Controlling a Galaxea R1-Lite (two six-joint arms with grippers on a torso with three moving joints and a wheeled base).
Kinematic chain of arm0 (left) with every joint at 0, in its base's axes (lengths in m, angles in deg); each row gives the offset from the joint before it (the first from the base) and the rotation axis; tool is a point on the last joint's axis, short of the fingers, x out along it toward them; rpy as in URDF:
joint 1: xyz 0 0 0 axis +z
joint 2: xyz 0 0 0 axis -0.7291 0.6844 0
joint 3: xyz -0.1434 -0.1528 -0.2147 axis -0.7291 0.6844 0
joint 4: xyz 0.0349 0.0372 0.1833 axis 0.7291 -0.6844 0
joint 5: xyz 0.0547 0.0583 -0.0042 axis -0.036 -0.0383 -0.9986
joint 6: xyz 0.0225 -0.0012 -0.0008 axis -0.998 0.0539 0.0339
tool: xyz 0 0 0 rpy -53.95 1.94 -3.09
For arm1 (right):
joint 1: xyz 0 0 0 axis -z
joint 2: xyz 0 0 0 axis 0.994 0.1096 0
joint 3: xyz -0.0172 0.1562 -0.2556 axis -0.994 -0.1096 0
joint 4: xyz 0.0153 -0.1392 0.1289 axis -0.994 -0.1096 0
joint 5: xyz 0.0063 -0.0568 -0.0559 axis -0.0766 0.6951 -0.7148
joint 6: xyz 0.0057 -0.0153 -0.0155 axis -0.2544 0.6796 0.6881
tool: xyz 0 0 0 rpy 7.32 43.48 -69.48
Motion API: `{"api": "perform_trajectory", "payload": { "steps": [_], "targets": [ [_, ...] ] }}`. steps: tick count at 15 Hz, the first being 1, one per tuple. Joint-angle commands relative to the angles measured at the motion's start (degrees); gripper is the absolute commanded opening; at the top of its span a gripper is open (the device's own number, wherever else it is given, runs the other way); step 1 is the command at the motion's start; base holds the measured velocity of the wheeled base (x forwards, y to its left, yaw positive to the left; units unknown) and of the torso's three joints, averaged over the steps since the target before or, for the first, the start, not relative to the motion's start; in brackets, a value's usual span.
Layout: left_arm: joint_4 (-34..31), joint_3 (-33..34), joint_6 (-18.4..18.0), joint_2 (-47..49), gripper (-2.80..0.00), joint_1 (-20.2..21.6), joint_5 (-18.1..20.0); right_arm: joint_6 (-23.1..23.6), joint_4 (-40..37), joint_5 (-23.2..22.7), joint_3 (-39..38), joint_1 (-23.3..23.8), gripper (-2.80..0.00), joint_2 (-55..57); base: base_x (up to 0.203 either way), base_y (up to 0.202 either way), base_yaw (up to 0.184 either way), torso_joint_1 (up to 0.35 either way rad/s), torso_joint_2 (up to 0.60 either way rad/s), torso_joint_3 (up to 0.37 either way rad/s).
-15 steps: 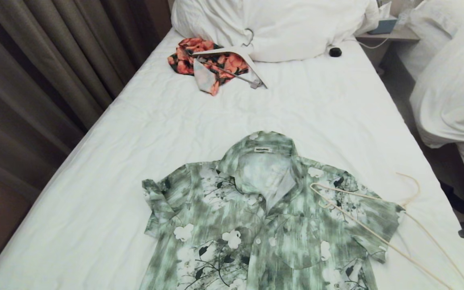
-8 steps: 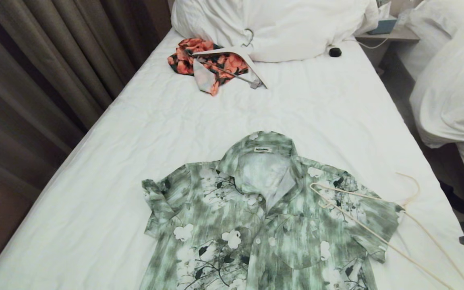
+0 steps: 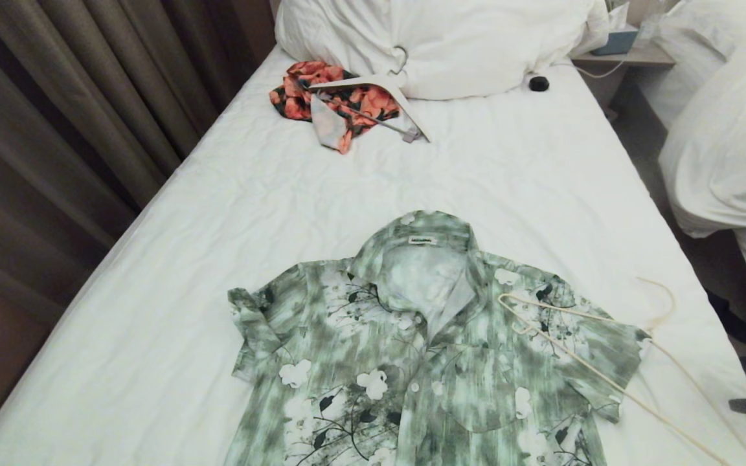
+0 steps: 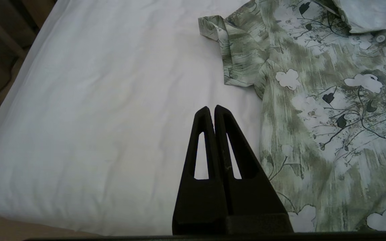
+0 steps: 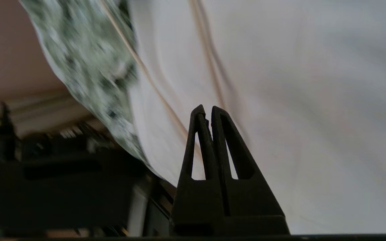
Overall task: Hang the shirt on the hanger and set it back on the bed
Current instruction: Lift the shirt and hanger
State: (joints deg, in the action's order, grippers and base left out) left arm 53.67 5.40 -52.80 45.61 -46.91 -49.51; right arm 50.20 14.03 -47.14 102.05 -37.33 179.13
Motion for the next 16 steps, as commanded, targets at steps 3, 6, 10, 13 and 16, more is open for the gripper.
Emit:
{"api": "perform_trajectory", "payload": {
  "steps": [3, 6, 10, 13, 16],
  "targets": [
    [0.0, 0.09, 0.01, 0.07, -2.8, 0.01, 0.0, 2.7, -0.44, 0.59, -0.05, -0.52, 0.0, 1.87, 0.0, 0.0, 0.0, 0.0, 0.0, 0.0],
    [0.0, 0.09, 0.01, 0.07, -2.8, 0.01, 0.0, 4.68, -0.32, -1.95, 0.22, -0.84, 0.0, 2.46, 0.0, 0.0, 0.0, 0.0, 0.0, 0.0],
    [0.0, 0.09, 0.01, 0.07, -2.8, 0.01, 0.0, 6.23, -0.32, -8.85, 0.39, -2.15, 0.0, 5.01, 0.0, 0.0, 0.0, 0.0, 0.0, 0.0],
    [0.0, 0.09, 0.01, 0.07, -2.8, 0.01, 0.0, 7.9, -0.32, -9.28, 0.3, -4.64, 0.0, 4.19, 0.0, 0.0, 0.0, 0.0, 0.0, 0.0],
    [0.0, 0.09, 0.01, 0.07, -2.8, 0.01, 0.0, 8.88, -0.01, -9.46, 0.39, -8.01, 0.0, 4.23, 0.0, 0.0, 0.0, 0.0, 0.0, 0.0]
  ]
}}
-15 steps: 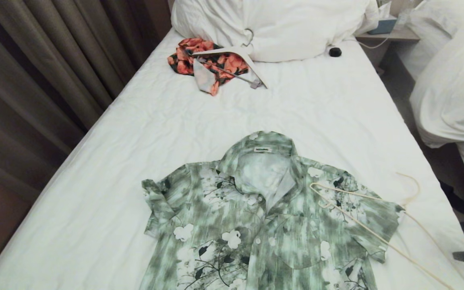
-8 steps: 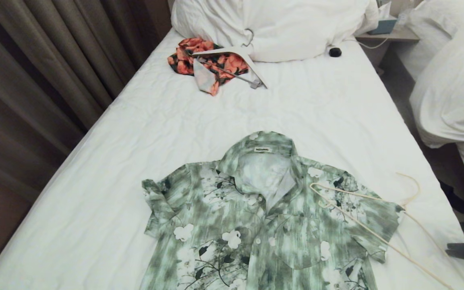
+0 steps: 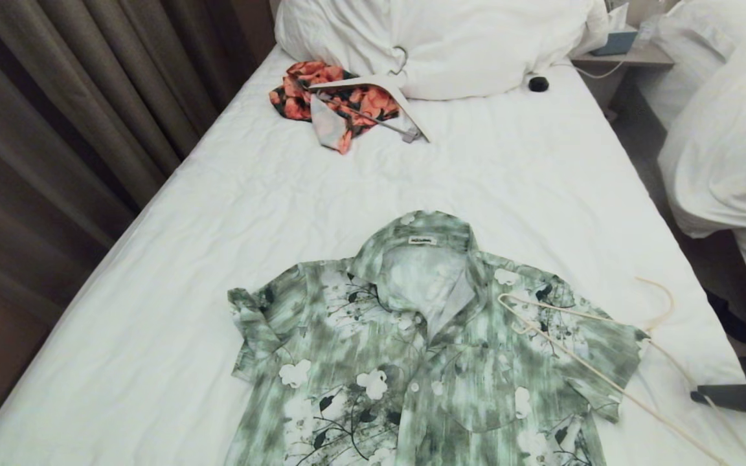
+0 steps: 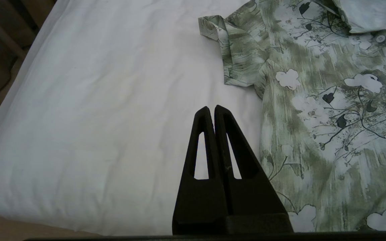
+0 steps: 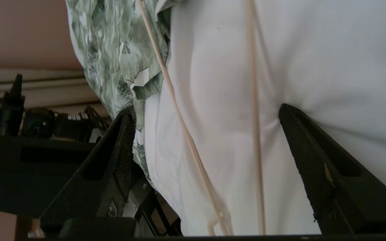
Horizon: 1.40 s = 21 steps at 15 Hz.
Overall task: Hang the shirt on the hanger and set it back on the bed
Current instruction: Lift the shirt and hanger
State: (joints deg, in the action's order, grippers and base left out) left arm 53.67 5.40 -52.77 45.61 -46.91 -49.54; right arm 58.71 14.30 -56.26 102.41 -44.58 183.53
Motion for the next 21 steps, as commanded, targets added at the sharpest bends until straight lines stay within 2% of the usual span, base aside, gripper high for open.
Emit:
{"api": "perform_trajectory", "payload": {
  "steps": [1, 5, 9, 14, 21],
  "targets": [
    [0.0, 0.02, -0.02, 0.07, -2.8, 0.01, 0.02, 0.4, -0.09, -0.35, 0.06, -2.17, 0.0, -0.21, 0.0, 0.0, 0.0, 0.0, 0.0, 0.0],
    [0.0, 0.09, -0.02, 0.07, -2.8, 0.01, 0.02, 0.15, 3.12, -0.35, 0.11, -6.05, 0.0, -0.21, 0.0, 0.0, 0.0, 0.0, 0.0, 0.0],
    [0.0, 0.08, 0.06, 0.07, -2.8, 0.01, 0.02, 0.14, 5.13, -0.44, 0.2, -7.06, 0.0, -0.48, 0.0, 0.0, 0.0, 0.0, 0.0, 0.0],
    [0.0, 0.09, -0.02, 0.07, -2.8, 0.01, 0.02, 0.14, 5.04, -3.12, 1.0, -8.78, 0.0, -1.35, 0.0, 0.0, 0.0, 0.0, 0.0, 0.0],
    [0.0, 0.07, -0.02, 0.07, -2.8, 0.01, 0.02, 0.23, 5.13, -3.25, 0.73, -9.52, 0.0, -0.93, 0.0, 0.0, 0.0, 0.0, 0.0, 0.0]
  ]
}}
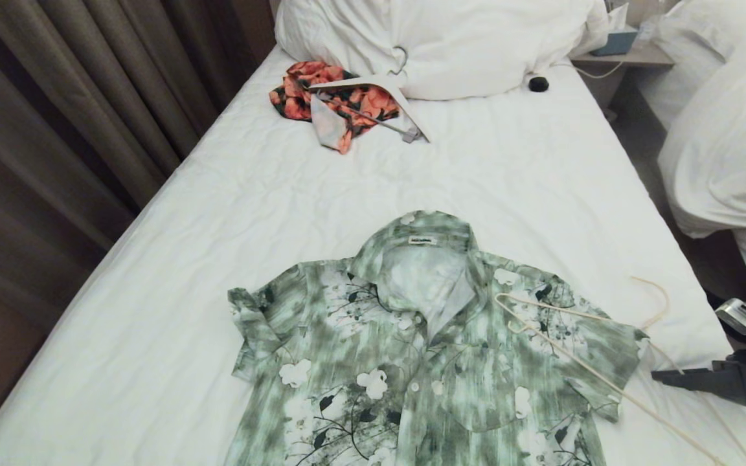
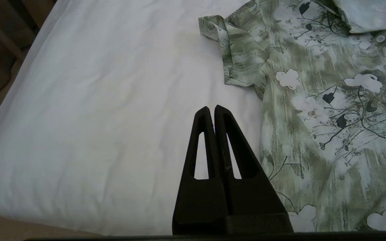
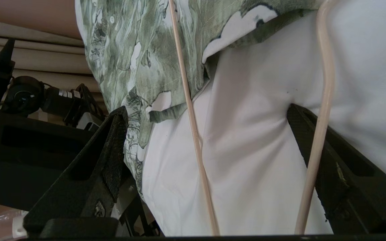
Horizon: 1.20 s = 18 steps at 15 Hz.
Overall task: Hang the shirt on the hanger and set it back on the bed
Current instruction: Lift the shirt and hanger
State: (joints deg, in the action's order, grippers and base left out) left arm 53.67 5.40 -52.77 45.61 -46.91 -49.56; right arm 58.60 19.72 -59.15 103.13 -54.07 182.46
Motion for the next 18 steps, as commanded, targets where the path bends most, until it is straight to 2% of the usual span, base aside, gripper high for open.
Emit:
{"api": "perform_trajectory", "payload": {
  "steps": [1, 2, 8, 12, 15, 18],
  "targets": [
    [0.0, 0.02, -0.02, 0.07, -2.8, 0.01, 0.05, 0.34, -0.29, -0.36, 0.01, -0.02, -0.27, 0.06, 0.0, 0.0, 0.0, 0.0, 0.0, 0.0],
    [0.0, 0.09, -0.02, 0.07, -2.8, 0.01, 0.05, 0.34, -0.29, -0.36, 0.01, -0.02, -2.8, 0.06, 0.0, 0.0, 0.0, 0.0, 0.0, 0.0],
    [0.0, 0.09, -0.02, 0.07, -2.8, 0.01, 0.05, 0.29, -0.63, -0.24, -0.97, 0.42, -2.8, -4.09, 0.0, 0.0, 0.0, 0.0, 0.0, 0.0],
    [0.0, 0.09, -0.02, 0.07, -2.8, 0.01, 0.05, 0.72, -0.68, -0.08, -3.15, 3.17, -2.8, -10.35, 0.0, 0.0, 0.0, 0.0, 0.0, 0.0],
    [0.0, 0.09, -0.02, 0.07, -2.8, 0.01, 0.05, 2.72, -0.81, -0.28, -5.2, 6.2, -2.8, -15.98, 0.0, 0.0, 0.0, 0.0, 0.0, 0.0],
    [0.0, 0.09, -0.02, 0.07, -2.8, 0.01, 0.05, 3.15, -0.82, -0.35, -6.99, 6.33, -2.8, -21.41, 0.0, 0.0, 0.0, 0.0, 0.0, 0.0]
  ]
}}
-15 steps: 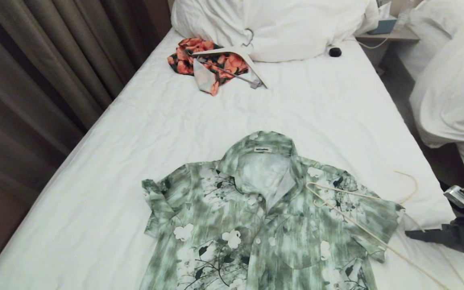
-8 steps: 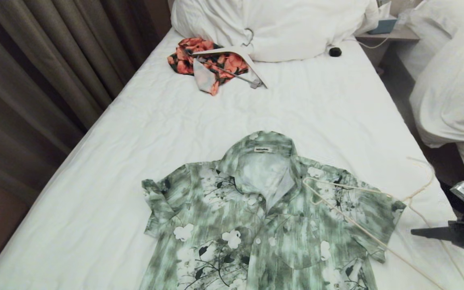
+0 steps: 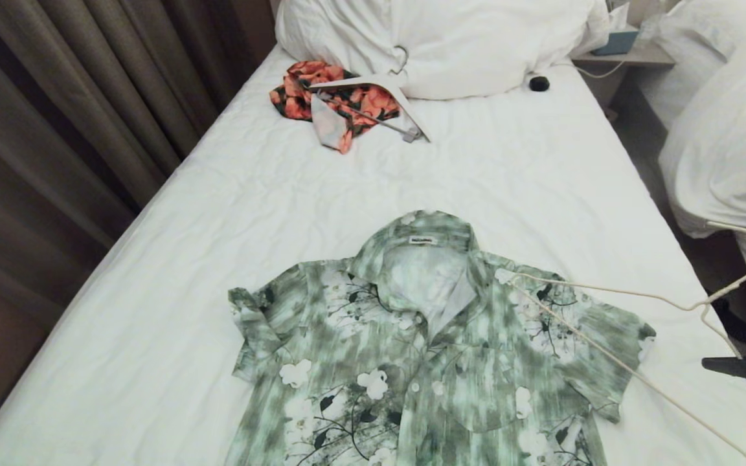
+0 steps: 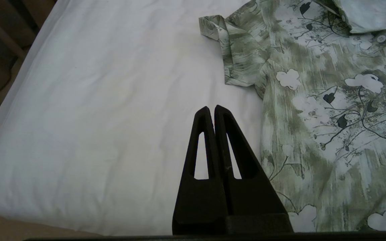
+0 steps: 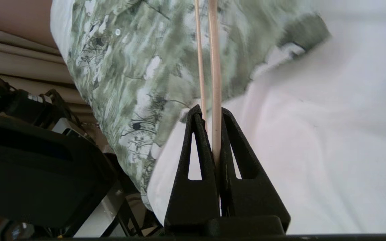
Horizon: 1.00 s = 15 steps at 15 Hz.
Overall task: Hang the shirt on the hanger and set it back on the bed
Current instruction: Lift the shirt and hanger
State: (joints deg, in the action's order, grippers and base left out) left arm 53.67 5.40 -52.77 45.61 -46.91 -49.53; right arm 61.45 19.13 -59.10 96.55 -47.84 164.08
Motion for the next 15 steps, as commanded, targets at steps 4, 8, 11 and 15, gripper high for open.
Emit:
{"api": "perform_trajectory", "payload": {
  "steps": [4, 8, 11, 15],
  "targets": [
    [0.0, 0.02, -0.02, 0.07, -2.8, 0.01, 0.02, 0.49, 0.37, -0.76, -0.07, -3.87, -2.8, -8.11, 0.0, 0.0, 0.0, 0.0, 0.0, 0.0],
    [0.0, 0.07, -0.01, 0.07, -2.8, 0.01, 0.02, 0.73, 12.16, -1.29, -0.4, -6.04, -2.8, -9.68, 0.0, 0.0, 0.0, 0.0, 0.0, 0.0],
    [0.0, 0.08, -0.02, 0.07, -2.8, 0.01, 0.02, 0.65, 18.37, -2.43, -0.22, -10.5, -2.8, -11.95, 0.0, 0.0, 0.0, 0.0, 0.0, 0.0],
    [0.0, 0.09, -0.02, 0.07, -2.8, 0.01, 0.02, 0.32, 18.03, -7.43, -2.36, -16.12, -2.8, -15.23, 0.0, 0.0, 0.0, 0.0, 0.0, 0.0]
  ]
}}
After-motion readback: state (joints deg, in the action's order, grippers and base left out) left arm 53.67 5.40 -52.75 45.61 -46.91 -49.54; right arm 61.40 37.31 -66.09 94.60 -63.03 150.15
